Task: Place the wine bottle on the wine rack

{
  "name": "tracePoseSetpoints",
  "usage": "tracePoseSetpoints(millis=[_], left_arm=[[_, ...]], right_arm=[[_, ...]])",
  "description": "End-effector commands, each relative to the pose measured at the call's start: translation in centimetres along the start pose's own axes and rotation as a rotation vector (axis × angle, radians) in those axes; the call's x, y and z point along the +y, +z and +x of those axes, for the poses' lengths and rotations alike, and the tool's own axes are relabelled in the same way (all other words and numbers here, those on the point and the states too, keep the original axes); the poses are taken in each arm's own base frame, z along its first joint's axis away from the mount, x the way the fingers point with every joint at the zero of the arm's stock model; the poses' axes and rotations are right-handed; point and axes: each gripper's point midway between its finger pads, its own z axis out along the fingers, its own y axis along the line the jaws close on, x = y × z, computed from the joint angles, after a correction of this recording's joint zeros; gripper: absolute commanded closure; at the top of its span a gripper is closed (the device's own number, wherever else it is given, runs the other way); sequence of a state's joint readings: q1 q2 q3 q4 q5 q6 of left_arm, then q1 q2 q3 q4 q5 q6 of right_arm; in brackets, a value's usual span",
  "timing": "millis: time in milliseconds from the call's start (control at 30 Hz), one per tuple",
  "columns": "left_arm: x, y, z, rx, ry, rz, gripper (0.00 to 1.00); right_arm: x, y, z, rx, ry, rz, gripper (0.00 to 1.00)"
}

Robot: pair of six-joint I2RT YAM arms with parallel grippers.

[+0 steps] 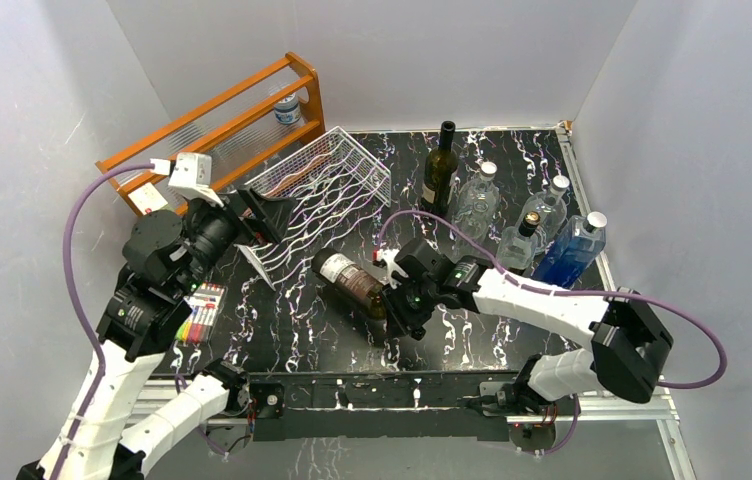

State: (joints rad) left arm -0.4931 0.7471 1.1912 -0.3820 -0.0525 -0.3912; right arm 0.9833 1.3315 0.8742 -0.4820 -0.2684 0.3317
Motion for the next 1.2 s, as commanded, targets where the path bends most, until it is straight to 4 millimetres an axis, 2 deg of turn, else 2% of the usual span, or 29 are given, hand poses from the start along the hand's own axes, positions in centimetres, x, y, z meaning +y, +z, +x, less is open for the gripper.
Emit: tracePoseSetpoints(millis=[0, 267, 433, 567, 1000, 1167], left_arm=[[-0.7, -1.2, -1.3, -0.024, 0.034, 0.031, 0.02], [-0.7, -0.8, -1.4, 0.009, 0.08, 0.026, 0.02], [-0.7, -0.4, -0.8, 0.026, 0.09, 0.033, 0.02], [-0.8, -0.2, -0.9, 0.024, 0.1, 0.039, 0.02], [-0.8, 0.4, -0.6, 0.034, 0.109, 0.043, 0.02], [-0.8, 0.5, -0.7, 0.032, 0.11, 0.04, 0.02]], right_arm=[[2.8, 0.4, -5.6, -0.18, -0.06, -0.082, 1.0], [4.3, 3.1, -7.9, -0.206, -0.056, -0.093, 1.0], [6.1, 3.2, -9.7, -0.273, -0.086, -0.137, 1.0], [6.5, 3.2, -10.5, -0.29, -0.093, -0.145, 1.0], [6.9, 4.5, -10.9, -0.239, -0.109, -0.151, 1.0], [7.7, 5.0, -11.5, -0.251, -0.117, -0.159, 1.0]])
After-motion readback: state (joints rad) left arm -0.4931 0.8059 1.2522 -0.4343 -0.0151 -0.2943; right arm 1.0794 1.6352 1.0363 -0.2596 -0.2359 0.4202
